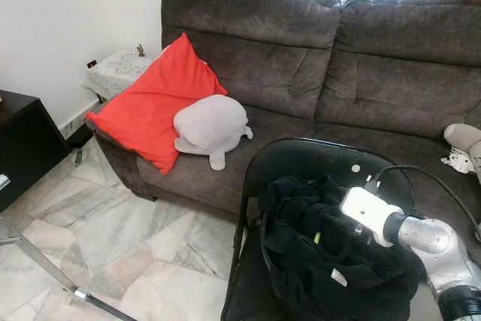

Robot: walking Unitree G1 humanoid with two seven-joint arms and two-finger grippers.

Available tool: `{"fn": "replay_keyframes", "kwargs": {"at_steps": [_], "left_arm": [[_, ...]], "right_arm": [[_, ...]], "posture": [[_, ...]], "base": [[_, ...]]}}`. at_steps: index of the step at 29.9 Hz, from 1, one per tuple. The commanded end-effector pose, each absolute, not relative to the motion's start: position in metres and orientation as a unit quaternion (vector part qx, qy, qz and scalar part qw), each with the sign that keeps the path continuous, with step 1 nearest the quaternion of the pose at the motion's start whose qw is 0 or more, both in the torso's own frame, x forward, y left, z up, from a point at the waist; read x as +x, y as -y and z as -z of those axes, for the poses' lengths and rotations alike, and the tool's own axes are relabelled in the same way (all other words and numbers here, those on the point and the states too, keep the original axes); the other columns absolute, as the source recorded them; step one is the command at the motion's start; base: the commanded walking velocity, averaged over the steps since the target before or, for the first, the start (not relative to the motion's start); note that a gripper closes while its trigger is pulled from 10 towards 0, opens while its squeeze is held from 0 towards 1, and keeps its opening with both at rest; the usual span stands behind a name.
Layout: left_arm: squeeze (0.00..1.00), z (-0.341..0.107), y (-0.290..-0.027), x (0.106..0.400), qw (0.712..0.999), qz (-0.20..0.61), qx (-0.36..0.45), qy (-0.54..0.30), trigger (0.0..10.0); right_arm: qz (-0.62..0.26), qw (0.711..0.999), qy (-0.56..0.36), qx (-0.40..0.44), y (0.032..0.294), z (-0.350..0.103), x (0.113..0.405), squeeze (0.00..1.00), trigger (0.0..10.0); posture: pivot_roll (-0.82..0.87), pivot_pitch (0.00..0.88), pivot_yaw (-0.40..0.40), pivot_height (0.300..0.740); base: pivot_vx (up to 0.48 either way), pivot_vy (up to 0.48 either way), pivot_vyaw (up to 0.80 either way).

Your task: Hang hanger

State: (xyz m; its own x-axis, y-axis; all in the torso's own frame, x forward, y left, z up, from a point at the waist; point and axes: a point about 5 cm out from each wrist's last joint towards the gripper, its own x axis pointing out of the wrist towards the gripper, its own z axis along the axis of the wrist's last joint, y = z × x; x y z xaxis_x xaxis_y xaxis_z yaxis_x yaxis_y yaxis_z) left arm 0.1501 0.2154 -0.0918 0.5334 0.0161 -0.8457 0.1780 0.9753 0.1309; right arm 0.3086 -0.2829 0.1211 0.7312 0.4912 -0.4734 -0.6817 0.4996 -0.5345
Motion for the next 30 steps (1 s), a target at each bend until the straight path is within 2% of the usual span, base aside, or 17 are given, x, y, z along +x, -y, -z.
{"fn": "replay_keyframes", "kwargs": {"at_steps": [1, 6, 11, 15, 18, 19, 24, 30], "left_arm": [[0.0, 0.093, -0.218, 0.146, 0.864, 0.051, 0.104, -0.49, 10.0], [0.0, 0.093, -0.217, 0.148, 0.865, 0.052, 0.103, -0.489, 10.0], [0.0, 0.092, -0.217, 0.149, 0.865, 0.051, 0.103, -0.488, 10.0], [0.0, 0.092, -0.218, 0.15, 0.865, 0.05, 0.105, -0.488, 10.0], [0.0, 0.092, -0.218, 0.15, 0.865, 0.05, 0.105, -0.487, 10.0], [0.0, 0.091, -0.218, 0.15, 0.865, 0.051, 0.105, -0.487, 10.0], [0.0, 0.091, -0.217, 0.151, 0.865, 0.053, 0.105, -0.487, 10.0], [0.0, 0.092, -0.215, 0.152, 0.866, 0.055, 0.102, -0.487, 10.0]], "right_arm": [[-0.361, 0.856, -0.121, -0.349, 0.277, -0.121, 0.307, 0.0, 10.0], [-0.379, 0.858, -0.115, -0.327, 0.267, -0.116, 0.305, 0.0, 10.0], [-0.332, 0.871, -0.094, -0.351, 0.275, -0.124, 0.308, 0.0, 10.0], [-0.262, 0.901, -0.026, -0.345, 0.289, -0.155, 0.312, 0.0, 10.0], [-0.265, 0.897, -0.03, -0.352, 0.295, -0.162, 0.309, 0.0, 10.0], [-0.282, 0.881, -0.058, -0.376, 0.301, -0.163, 0.303, 0.0, 10.0], [-0.315, 0.856, -0.16, -0.376, 0.322, -0.152, 0.289, 0.0, 10.0], [-0.325, 0.858, -0.183, -0.352, 0.326, -0.149, 0.29, 0.0, 10.0]], "posture": [[-0.06, 0.029, 0.069, 0.74], [-0.06, 0.027, 0.069, 0.74], [-0.06, 0.024, 0.069, 0.74], [-0.06, 0.026, 0.07, 0.74], [-0.07, 0.03, 0.074, 0.74], [-0.07, 0.031, 0.076, 0.74], [-0.08, 0.031, 0.075, 0.74], [-0.08, 0.03, 0.077, 0.74]], "base": [[0.0, 0.0, 0.0], [0.0, 0.0, 0.0], [0.0, 0.0, 0.0], [0.0, 0.0, 0.0], [0.0, 0.0, 0.0], [0.0, 0.0, 0.0], [0.0, 0.0, 0.0], [0.0, 0.0, 0.0]]}}
